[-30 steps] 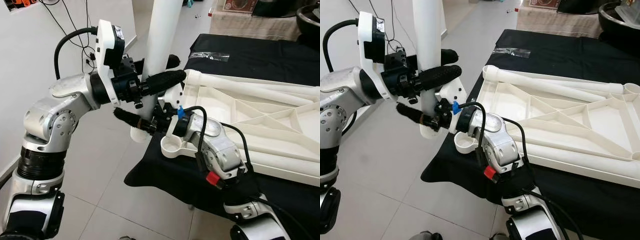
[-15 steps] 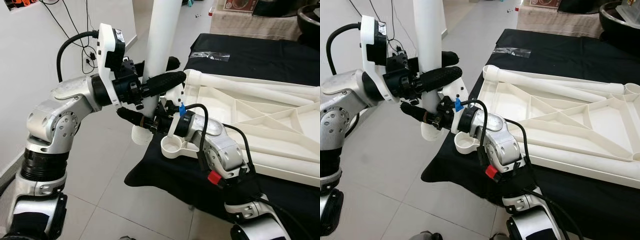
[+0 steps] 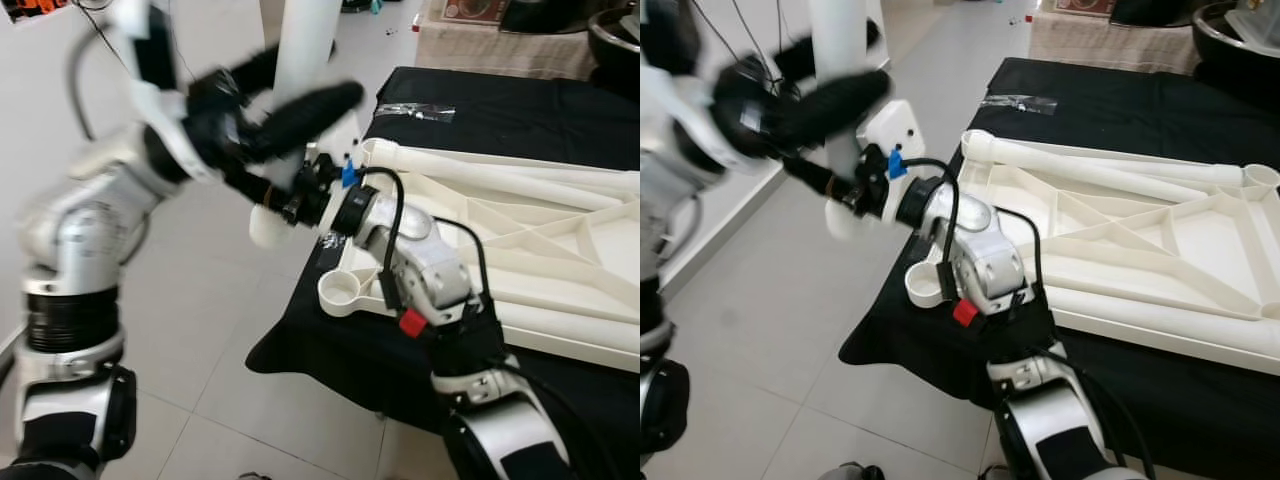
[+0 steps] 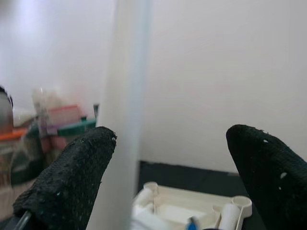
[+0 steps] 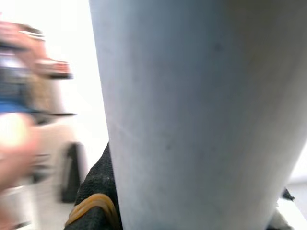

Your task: Building children table

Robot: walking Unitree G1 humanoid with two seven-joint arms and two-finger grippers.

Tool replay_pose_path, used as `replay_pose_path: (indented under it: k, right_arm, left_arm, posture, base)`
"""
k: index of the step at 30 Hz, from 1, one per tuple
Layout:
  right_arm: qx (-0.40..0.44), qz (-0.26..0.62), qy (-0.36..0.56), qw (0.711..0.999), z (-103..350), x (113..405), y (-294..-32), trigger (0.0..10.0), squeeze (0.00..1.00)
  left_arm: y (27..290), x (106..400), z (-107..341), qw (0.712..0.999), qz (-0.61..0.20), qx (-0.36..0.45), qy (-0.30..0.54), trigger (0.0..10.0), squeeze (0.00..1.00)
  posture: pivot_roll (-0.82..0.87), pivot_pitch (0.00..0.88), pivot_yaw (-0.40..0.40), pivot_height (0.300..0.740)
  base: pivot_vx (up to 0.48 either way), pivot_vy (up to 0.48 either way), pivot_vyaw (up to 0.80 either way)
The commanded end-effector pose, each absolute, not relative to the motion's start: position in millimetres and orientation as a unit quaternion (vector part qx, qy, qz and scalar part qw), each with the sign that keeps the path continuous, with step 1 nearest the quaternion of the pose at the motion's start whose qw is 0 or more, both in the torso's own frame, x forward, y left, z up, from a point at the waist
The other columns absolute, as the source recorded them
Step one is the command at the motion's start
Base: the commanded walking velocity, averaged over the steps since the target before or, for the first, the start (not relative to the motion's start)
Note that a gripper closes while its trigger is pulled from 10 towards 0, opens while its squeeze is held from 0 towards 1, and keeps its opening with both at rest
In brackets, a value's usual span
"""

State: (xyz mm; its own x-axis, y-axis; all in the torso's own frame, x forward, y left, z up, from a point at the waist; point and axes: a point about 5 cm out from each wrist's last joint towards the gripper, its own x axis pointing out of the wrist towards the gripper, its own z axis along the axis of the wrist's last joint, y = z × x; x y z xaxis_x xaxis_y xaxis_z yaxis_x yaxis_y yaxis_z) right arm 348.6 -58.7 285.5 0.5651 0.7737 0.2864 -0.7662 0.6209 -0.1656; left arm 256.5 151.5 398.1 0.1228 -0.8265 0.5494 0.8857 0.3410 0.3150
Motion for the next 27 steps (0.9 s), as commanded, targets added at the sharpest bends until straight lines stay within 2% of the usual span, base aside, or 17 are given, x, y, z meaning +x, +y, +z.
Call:
replay_pose_path:
  k: [1, 4, 5, 7, 8, 9, 10, 11, 12, 14, 15, 16, 20, 22, 23, 26, 27]
  right_arm:
    - [-0.006, 0.388, -0.168, 0.906, 285.6, 357.7, -72.9, 0.0, 0.0]
    - [-0.006, 0.359, -0.171, 0.917, 287.2, 362.8, -80.6, 0.0, 0.0]
    - [-0.006, 0.334, -0.172, 0.927, 288.0, 366.8, -86.5, 0.0, 0.0]
    - [-0.006, 0.326, -0.172, 0.93, 288.0, 368.1, -88.4, 0.0, 0.0]
    - [-0.003, 0.318, -0.176, 0.932, 288.9, 369.1, -89.8, 0.0, 0.0]
    - [-0.003, 0.318, -0.176, 0.932, 288.9, 369.1, -89.8, 0.0, 0.0]
    - [-0.005, 0.306, -0.189, 0.933, 291.9, 369.9, -92.4, 0.0, 0.0]
    - [-0.005, 0.306, -0.189, 0.933, 291.9, 369.9, -92.4, 0.0, 0.0]
    - [-0.001, 0.318, -0.199, 0.927, 294.5, 368.3, -93.1, 2.4, 0.0]
    - [0.003, 0.327, -0.206, 0.922, 296.3, 366.9, -93.7, 2.4, 0.0]
    - [0.005, 0.333, -0.21, 0.919, 297.5, 366.5, -94.0, 5.3, 0.0]
    - [0.011, 0.361, -0.223, 0.905, 301.9, 361.6, -95.8, 10.0, 0.0]
    - [-0.009, 0.453, -0.244, 0.858, 309.0, 345.0, -103.7, 10.0, 0.0]
    - [-0.056, 0.511, -0.215, 0.83, 296.1, 337.4, -102.5, 10.0, 0.0]
    - [-0.056, 0.511, -0.215, 0.83, 296.1, 337.4, -102.5, 10.0, 0.0]
    - [-0.088, 0.574, -0.168, 0.797, 278.4, 328.6, -98.8, 10.0, 0.0]
    - [-0.088, 0.574, -0.168, 0.797, 278.4, 328.6, -98.8, 10.0, 0.0]
  left_arm:
    - [160.0, 238.6, 411.8, 0.735, -0.569, -0.036, -0.367, 10.0, 1.0]
    - [166.0, 234.3, 412.4, 0.745, -0.551, -0.033, -0.375, 10.0, 1.0]
    - [170.8, 233.3, 407.8, 0.762, -0.527, -0.032, -0.375, 10.0, 1.0]
    - [172.7, 233.2, 405.6, 0.77, -0.516, -0.031, -0.375, 10.0, 1.0]
    - [176.0, 236.4, 401.0, 0.786, -0.492, -0.039, -0.372, 10.0, 1.0]
    - [176.0, 236.4, 401.0, 0.786, -0.492, -0.039, -0.372, 10.0, 1.0]
    - [178.5, 243.0, 386.4, 0.813, -0.459, -0.064, -0.352, 10.0, 0.84]
    - [178.5, 243.0, 386.4, 0.813, -0.459, -0.064, -0.352, 10.0, 0.84]
    - [174.1, 245.3, 366.9, 0.83, -0.458, -0.062, -0.314, 10.0, 0.0]
    - [170.3, 245.3, 353.7, 0.838, -0.462, -0.058, -0.286, 10.0, 0.0]
    - [168.1, 243.9, 346.2, 0.842, -0.465, -0.056, -0.268, 10.0, 0.0]
    - [158.9, 240.5, 317.3, 0.85, -0.478, -0.047, -0.218, 10.0, 0.0]
    - [128.3, 214.9, 222.6, 0.861, -0.502, -0.06, -0.053, 10.0, 0.0]
    - [113.9, 201.0, 183.6, 0.863, -0.503, -0.044, 0.016, 10.0, 0.0]
    - [113.9, 201.0, 183.6, 0.863, -0.503, -0.044, 0.016, 10.0, 0.0]
    - [95.6, 184.0, 151.9, 0.864, -0.497, -0.045, 0.062, 10.0, 0.0]
    - [95.6, 184.0, 151.9, 0.864, -0.497, -0.045, 0.062, 10.0, 0.0]
  posture:
    - [0.01, 0.129, 0.023, 0.74]
    - [0.01, 0.128, 0.019, 0.74]
    - [0.01, 0.128, 0.013, 0.74]
    - [0.01, 0.128, 0.013, 0.74]
    - [0.02, 0.127, 0.011, 0.74]
    - [0.02, 0.127, 0.011, 0.74]
    - [0.02, 0.131, 0.015, 0.74]
    - [0.02, 0.131, 0.015, 0.74]
    - [0.02, 0.134, 0.016, 0.74]
    - [0.02, 0.136, 0.017, 0.74]
    - [0.02, 0.136, 0.017, 0.74]
    - [0.02, 0.146, 0.015, 0.74]
    - [0.02, 0.175, 0.009, 0.74]
    - [0.03, 0.188, 0.0, 0.74]
    - [0.03, 0.188, 0.0, 0.74]
    - [0.03, 0.223, -0.003, 0.74]
    - [0.03, 0.223, -0.003, 0.74]
  base:
    - [0.0, 0.0, 0.0]
    - [0.0, 0.0, 0.0]
    - [0.0, 0.0, 0.0]
    - [0.0, 0.0, 0.0]
    - [0.0, 0.0, 0.0]
    - [0.0, 0.0, 0.0]
    - [0.0, 0.0, 0.0]
    - [0.0, 0.0, 0.0]
    - [0.0, 0.0, 0.0]
    - [0.0, 0.0, 0.0]
    - [0.0, 0.0, 0.0]
    - [0.0, 0.0, 0.0]
    - [0.0, 0.0, 0.0]
    - [0.0, 0.0, 0.0]
    - [0.0, 0.0, 0.0]
    - [0.0, 0.0, 0.0]
    - [0.0, 0.0, 0.0]
